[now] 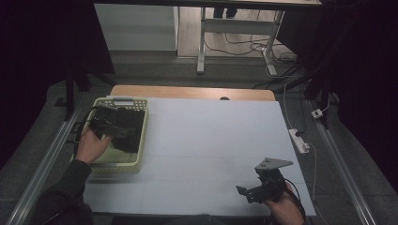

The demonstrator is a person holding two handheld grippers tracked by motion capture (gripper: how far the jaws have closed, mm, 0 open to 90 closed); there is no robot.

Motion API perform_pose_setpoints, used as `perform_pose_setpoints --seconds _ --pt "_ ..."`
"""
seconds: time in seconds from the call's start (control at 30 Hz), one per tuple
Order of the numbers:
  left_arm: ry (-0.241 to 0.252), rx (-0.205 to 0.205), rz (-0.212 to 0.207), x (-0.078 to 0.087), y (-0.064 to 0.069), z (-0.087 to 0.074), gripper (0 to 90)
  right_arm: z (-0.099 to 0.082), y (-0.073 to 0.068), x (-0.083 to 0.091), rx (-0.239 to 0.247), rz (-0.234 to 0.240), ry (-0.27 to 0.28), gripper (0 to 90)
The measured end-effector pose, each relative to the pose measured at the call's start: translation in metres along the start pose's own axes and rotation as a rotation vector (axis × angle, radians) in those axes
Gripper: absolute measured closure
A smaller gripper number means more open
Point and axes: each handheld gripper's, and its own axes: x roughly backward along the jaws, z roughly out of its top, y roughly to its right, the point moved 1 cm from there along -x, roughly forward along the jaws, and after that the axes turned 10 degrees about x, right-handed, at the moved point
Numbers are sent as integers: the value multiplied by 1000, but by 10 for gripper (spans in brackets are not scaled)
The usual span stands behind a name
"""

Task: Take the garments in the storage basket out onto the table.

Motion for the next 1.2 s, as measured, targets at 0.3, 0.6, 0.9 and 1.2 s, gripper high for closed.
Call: perform_pose_setpoints --seconds 0.3,0.6,0.9,1.2 --pt "-55 19 15 -22 -18 15 0 0 0 -1 5 3 -8 0" --pt "-128 18 92 -49 -35 26 0 0 0 -1 8 4 -10 0" --pt "-276 -9 180 -78 -36 28 0 0 0 -1 12 0 -14 0" --pt "-305 1 242 -86 -32 28 87 0 -2 -1 17 -5 -20 0"
